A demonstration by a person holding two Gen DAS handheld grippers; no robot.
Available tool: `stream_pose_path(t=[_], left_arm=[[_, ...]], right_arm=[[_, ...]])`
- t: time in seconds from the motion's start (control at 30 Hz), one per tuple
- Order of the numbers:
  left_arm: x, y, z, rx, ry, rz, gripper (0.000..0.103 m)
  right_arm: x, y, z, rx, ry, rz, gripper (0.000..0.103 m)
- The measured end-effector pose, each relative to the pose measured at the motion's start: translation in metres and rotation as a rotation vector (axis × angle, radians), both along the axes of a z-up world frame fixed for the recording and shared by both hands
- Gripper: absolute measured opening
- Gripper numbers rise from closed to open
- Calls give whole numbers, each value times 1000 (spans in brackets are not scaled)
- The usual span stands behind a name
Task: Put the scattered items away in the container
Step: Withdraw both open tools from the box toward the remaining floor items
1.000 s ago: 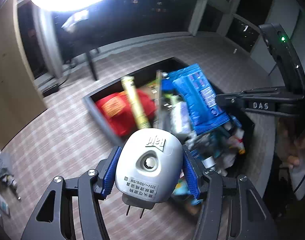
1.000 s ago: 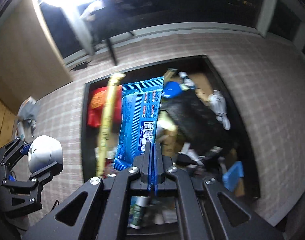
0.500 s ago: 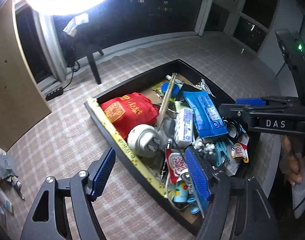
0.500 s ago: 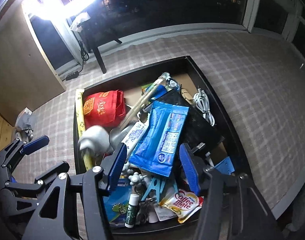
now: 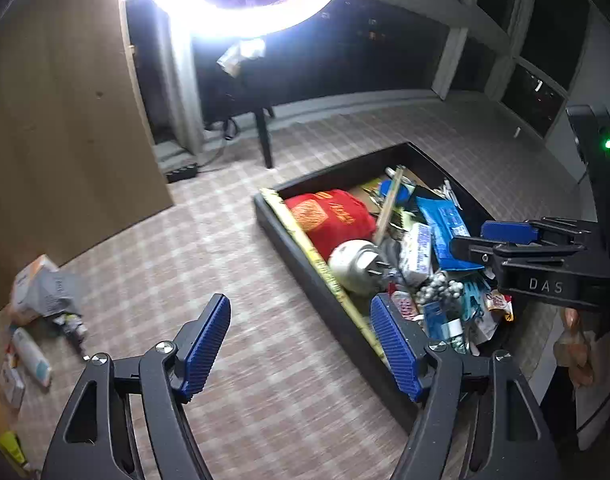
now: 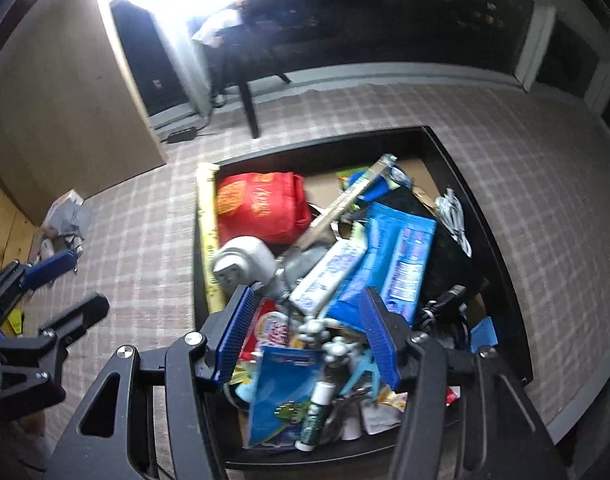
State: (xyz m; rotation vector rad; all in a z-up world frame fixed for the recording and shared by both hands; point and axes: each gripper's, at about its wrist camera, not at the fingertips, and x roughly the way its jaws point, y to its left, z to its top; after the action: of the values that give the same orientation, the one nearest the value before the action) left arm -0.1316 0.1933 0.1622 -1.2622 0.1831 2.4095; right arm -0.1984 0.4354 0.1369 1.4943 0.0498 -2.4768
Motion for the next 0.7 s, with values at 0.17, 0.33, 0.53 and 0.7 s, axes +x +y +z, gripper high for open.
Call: stream_pose_path(t=[0.17,0.33,0.53,0.7], left_arm=[[11,-32,12,-21,36,71,76],[19,-69,16,-48,52,156,76],[30,-111,14,-54,28,265,77],[42,-140,12,-54,29,328,77]], right_arm=[[10,-26,8,-20,16,52,59],[22,-54,13,-39,33,104,63],[38,-92,11,-17,54,180,63],[53,-123,5,-14,62,242,63]])
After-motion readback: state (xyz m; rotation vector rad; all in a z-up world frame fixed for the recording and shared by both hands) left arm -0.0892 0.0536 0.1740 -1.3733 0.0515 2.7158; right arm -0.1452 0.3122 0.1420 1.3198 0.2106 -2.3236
